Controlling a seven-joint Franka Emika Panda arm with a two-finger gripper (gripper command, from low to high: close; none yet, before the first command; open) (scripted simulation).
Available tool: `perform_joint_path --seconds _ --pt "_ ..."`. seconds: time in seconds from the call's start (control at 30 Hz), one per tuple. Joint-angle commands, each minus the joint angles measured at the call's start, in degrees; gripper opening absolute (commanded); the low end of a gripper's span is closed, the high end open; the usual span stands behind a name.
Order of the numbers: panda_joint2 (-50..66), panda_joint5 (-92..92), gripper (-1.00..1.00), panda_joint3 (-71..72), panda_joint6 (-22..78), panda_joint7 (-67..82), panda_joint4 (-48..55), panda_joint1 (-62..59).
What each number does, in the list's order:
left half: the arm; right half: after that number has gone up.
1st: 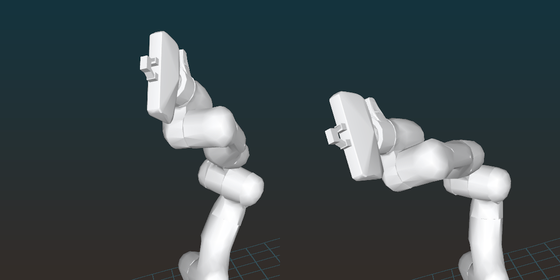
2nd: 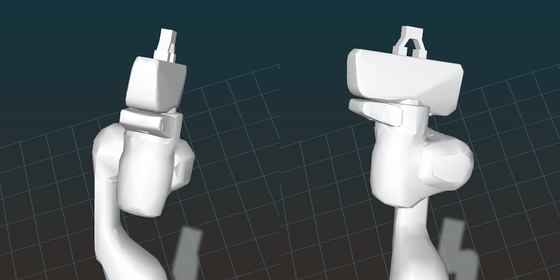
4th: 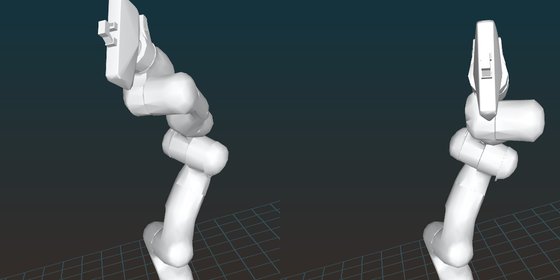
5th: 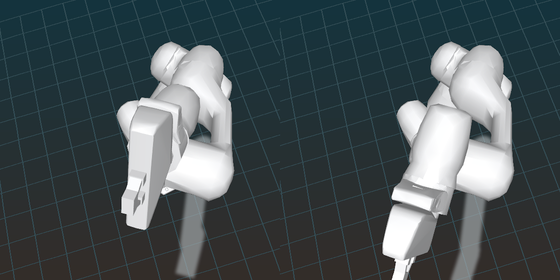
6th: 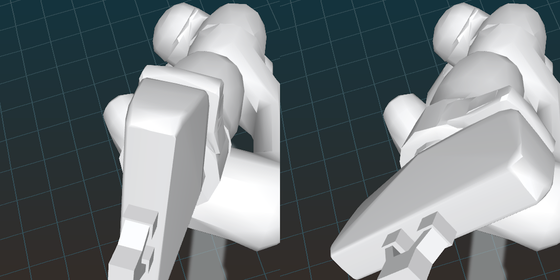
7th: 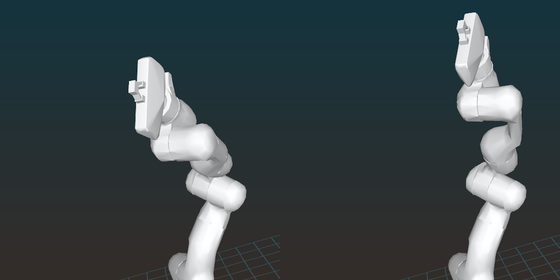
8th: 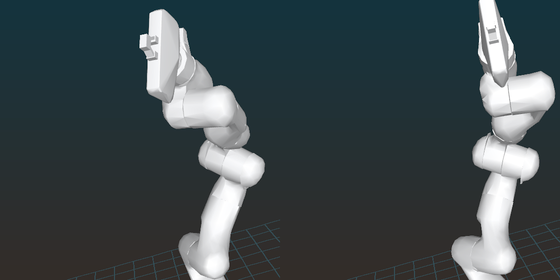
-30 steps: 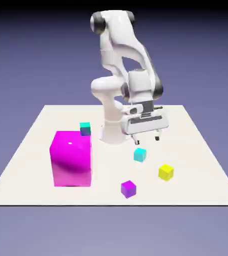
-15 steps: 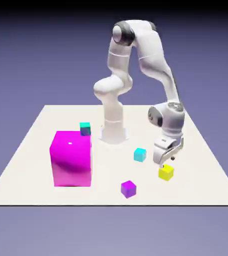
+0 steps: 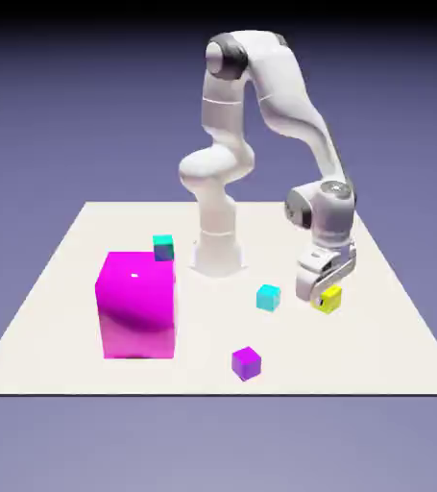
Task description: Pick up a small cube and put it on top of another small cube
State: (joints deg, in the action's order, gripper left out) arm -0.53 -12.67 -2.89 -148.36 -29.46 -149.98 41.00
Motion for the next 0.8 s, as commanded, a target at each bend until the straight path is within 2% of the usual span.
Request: perform_joint_path --seconds 0.0,0.77 --pt "-2.1 -1.5 -1.0 2.0 1.5 0.1 -0.5 -1.6" --pt "-49.8 -36.4 -1.0 43.9 35.3 3.3 -11.6 -32.7"
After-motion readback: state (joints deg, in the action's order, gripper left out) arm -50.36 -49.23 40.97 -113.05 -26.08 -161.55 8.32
